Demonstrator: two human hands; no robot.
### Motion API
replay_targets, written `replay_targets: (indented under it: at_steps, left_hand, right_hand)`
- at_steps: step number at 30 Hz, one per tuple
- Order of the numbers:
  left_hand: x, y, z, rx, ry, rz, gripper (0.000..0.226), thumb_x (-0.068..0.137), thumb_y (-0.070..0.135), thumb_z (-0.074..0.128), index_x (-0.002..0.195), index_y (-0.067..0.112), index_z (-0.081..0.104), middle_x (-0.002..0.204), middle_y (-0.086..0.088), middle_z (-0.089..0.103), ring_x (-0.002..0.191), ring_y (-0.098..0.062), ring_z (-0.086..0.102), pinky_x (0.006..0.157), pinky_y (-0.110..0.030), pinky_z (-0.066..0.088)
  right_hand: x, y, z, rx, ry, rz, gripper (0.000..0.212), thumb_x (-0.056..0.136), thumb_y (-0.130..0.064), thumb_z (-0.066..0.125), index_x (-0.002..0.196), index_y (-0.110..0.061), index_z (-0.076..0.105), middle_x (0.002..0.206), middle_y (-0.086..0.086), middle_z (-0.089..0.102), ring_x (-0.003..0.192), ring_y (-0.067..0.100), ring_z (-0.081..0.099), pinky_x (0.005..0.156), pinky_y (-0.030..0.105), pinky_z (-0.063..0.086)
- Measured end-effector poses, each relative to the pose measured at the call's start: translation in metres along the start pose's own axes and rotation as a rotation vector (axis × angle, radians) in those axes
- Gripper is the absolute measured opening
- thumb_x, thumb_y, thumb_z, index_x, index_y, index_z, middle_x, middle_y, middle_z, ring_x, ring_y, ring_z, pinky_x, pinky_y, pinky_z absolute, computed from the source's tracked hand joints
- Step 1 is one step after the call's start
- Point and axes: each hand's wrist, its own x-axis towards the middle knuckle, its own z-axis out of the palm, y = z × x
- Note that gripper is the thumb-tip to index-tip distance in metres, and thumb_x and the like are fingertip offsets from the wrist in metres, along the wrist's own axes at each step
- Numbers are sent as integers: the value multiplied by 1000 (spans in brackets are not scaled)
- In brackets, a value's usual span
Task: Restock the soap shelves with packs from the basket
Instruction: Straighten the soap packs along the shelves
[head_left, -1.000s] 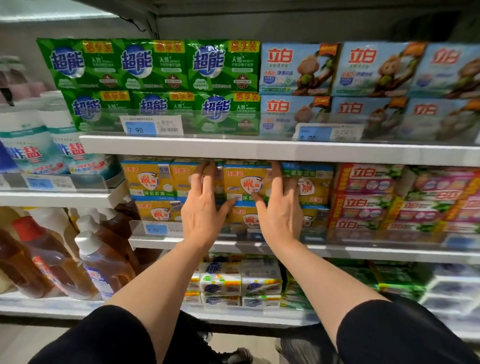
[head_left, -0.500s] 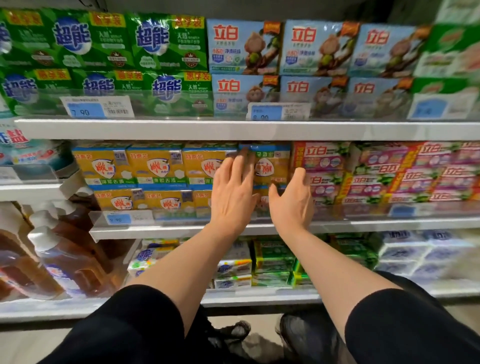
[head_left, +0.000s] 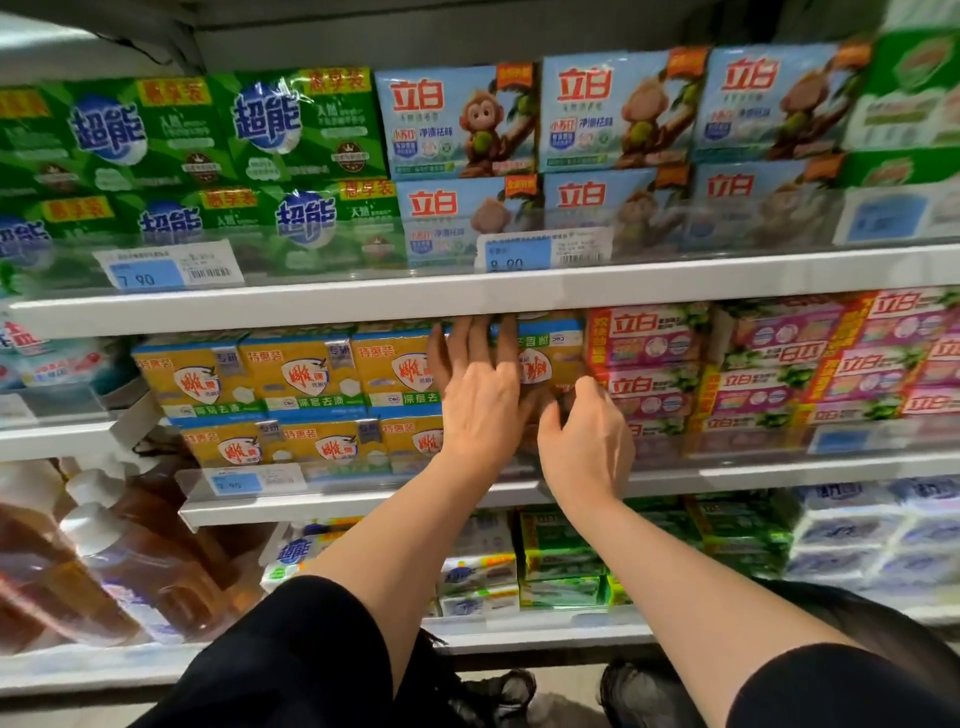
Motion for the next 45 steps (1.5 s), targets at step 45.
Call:
replay_targets:
  at_steps: [45]
  left_hand:
    - [-60, -34, -52, -929, -195, 18, 103, 71, 27, 85, 151, 35, 22, 150, 8, 34, 128, -8, 47, 92, -35, 55]
  right_hand:
    - [6, 16, -61, 818, -408, 365, 37, 84, -55, 63, 100, -21, 63, 95, 1, 74, 81, 15, 71, 69, 31, 56]
